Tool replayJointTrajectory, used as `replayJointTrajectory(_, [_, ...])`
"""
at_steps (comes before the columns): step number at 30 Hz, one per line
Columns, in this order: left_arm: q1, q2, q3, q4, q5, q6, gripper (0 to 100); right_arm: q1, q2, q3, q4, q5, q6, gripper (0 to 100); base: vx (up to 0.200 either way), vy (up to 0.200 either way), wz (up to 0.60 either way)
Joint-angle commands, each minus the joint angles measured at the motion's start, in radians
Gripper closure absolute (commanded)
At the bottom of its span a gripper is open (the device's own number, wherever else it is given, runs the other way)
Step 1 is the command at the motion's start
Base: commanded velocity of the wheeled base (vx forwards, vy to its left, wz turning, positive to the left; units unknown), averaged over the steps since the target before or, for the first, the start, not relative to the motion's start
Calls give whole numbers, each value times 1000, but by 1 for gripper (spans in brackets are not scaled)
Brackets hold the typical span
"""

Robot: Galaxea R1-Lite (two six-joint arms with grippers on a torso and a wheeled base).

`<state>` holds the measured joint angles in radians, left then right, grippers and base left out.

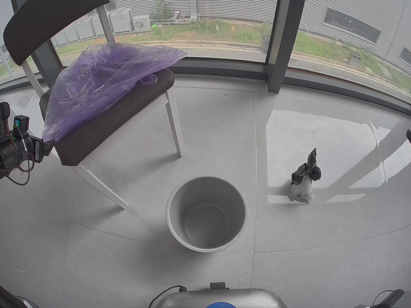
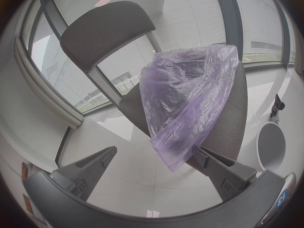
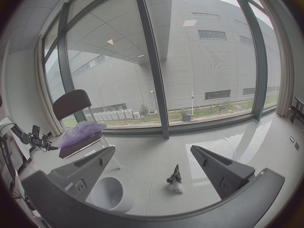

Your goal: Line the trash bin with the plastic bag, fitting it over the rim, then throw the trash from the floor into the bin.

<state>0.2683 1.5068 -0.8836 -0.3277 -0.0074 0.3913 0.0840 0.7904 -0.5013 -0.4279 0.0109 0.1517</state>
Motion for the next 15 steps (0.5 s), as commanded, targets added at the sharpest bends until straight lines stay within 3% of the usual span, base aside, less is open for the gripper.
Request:
replayJointTrajectory(1, [-3, 0, 3, -1, 0, 1, 0, 0, -2, 1, 0, 1, 0, 0, 0, 0, 0])
replayJointTrajectory(15, [0, 24, -24, -40, 7, -9, 0, 0, 0, 1, 0, 1, 0, 0, 0, 0, 0])
